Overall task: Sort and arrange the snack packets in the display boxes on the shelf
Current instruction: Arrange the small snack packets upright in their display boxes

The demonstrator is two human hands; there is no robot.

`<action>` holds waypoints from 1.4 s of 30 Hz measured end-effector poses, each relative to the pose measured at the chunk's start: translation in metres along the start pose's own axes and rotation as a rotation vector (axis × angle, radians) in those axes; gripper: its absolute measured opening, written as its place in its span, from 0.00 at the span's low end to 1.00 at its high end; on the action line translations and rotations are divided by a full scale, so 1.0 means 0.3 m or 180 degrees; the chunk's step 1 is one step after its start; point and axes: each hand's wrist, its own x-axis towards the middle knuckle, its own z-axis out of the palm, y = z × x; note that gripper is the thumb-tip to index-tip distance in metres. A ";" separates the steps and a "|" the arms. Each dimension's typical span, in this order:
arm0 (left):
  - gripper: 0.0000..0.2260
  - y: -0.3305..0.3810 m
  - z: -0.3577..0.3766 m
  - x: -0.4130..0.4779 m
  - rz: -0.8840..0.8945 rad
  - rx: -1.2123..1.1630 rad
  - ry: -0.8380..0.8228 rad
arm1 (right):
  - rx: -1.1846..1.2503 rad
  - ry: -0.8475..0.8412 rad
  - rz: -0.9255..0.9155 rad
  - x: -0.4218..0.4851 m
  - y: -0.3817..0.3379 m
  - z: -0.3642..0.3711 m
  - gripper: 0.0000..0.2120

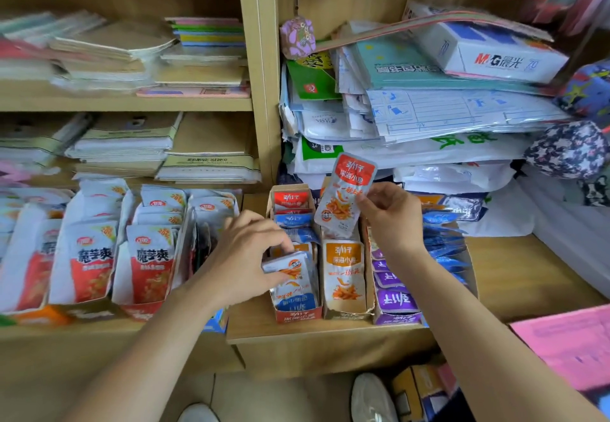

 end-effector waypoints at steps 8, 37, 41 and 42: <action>0.27 0.032 -0.005 -0.003 -0.0084 0.0294 0.0297 | 0.0516 0.0073 -0.0212 -0.002 -0.010 0.024 0.05; 0.34 0.038 0.030 -0.003 -0.0317 0.0350 0.0495 | -0.0666 -0.0582 -0.0735 0.028 0.049 0.110 0.06; 0.37 0.035 0.021 -0.009 -0.0537 0.0347 0.0574 | -0.0587 -0.0397 -0.0933 0.026 0.036 0.125 0.07; 0.36 0.033 0.019 -0.011 -0.0580 0.0338 0.0617 | -0.0561 -0.0402 -0.0935 0.026 0.035 0.131 0.06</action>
